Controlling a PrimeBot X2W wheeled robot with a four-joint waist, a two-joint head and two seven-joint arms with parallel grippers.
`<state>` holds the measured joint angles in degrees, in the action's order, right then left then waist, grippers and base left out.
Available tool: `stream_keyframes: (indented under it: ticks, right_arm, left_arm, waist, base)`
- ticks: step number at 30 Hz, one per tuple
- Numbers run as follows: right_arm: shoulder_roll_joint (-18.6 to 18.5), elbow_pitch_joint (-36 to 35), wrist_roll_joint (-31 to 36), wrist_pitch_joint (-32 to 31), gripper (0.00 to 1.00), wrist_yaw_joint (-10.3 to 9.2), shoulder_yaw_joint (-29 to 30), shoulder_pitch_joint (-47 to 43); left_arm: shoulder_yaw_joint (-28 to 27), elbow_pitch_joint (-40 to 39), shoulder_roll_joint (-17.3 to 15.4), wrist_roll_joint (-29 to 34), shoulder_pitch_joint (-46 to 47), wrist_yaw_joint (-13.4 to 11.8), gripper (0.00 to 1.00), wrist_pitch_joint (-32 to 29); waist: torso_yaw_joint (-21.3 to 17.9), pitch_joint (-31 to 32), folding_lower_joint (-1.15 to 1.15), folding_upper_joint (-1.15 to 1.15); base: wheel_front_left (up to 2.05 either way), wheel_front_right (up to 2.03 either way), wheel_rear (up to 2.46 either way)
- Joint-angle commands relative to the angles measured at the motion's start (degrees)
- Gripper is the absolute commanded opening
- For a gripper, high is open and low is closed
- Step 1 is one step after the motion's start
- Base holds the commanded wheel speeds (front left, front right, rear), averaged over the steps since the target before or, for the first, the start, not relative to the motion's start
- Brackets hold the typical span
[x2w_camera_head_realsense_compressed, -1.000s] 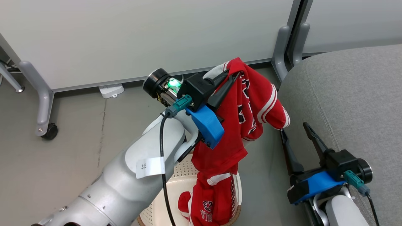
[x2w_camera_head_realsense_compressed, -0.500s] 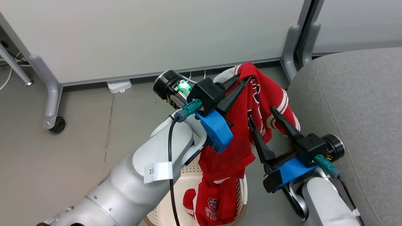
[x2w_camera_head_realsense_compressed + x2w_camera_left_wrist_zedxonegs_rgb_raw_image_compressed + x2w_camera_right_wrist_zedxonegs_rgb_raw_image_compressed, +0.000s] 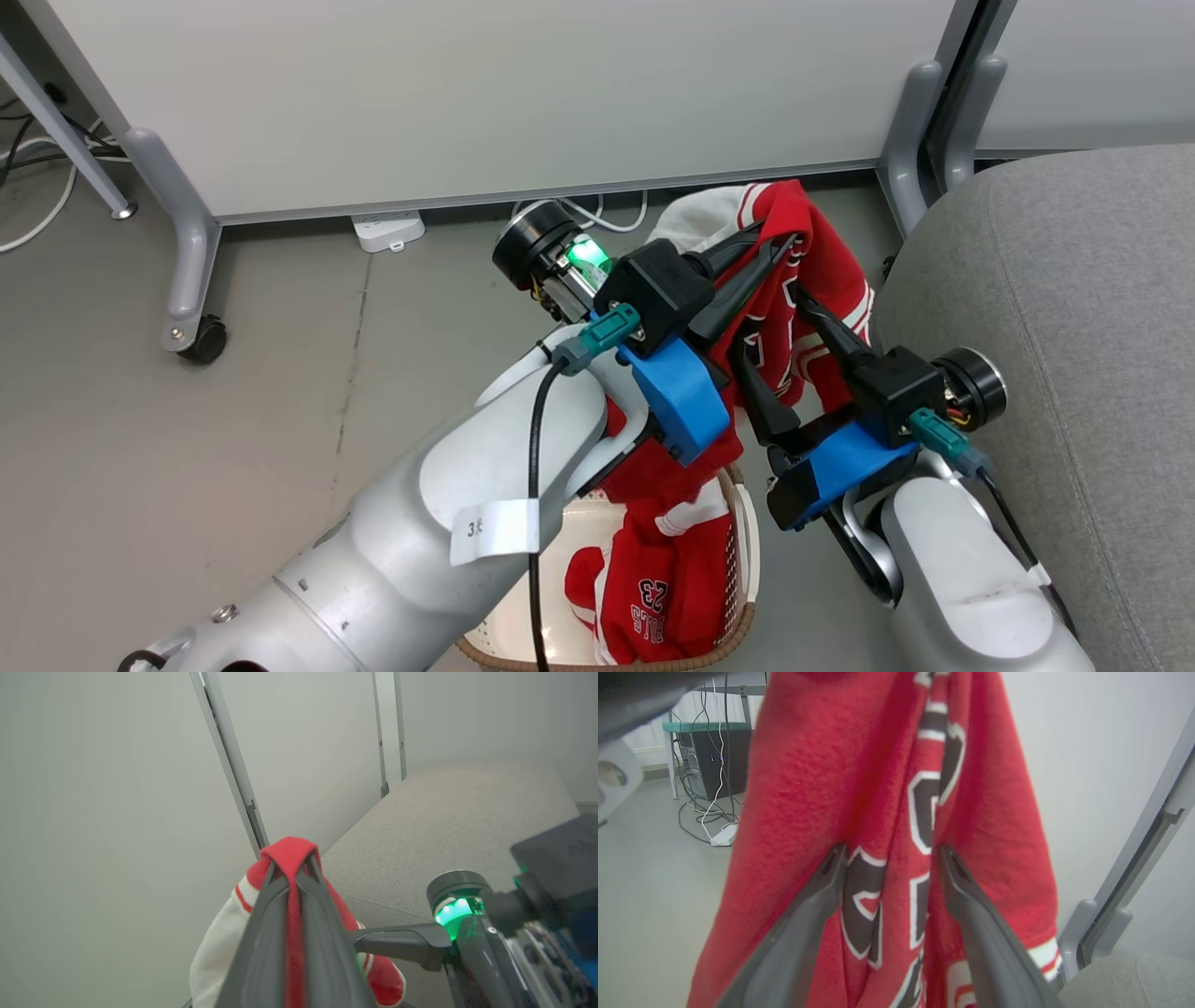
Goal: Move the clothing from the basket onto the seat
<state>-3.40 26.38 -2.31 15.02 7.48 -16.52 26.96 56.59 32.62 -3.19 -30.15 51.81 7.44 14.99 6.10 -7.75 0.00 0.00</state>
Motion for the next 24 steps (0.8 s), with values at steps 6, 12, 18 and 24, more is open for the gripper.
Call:
stream_keyframes:
  ticks: [6, 12, 18, 24]
  right_arm:
    - [0.0, 1.8, -0.7, 0.2, 0.21, 0.03, -0.2, 2.6]
    - [0.2, 2.2, -1.2, 0.2, 0.0, 0.03, -0.7, 3.0]
    - [0.2, 2.3, -1.4, 0.2, 0.0, 0.03, -0.8, 2.3]
    - [0.2, 2.4, -1.4, 0.2, 0.0, 0.03, -0.8, 2.2]
  left_arm:
    - [0.7, -1.3, 0.3, 0.0, 1.2, 0.1, 0.0, 0.3]
    - [0.7, -1.5, 0.3, 0.0, 1.2, 0.1, 0.0, 0.3]
    - [0.7, -1.1, 0.3, 0.1, 1.1, 0.1, 0.0, 0.3]
    - [0.5, -1.0, 0.3, 0.4, 1.2, 0.1, 0.0, 0.3]
  waist:
    - [0.4, -0.2, 0.0, 0.0]
    - [0.3, -0.1, 0.0, 0.0]
    - [0.2, 0.0, 0.0, 0.0]
    - [0.1, 0.1, 0.0, 0.0]
  base:
    - [0.0, 0.0, 0.0]
    - [0.0, 0.0, 0.0]
    - [0.0, 0.0, 0.0]
    - [0.0, 0.0, 0.0]
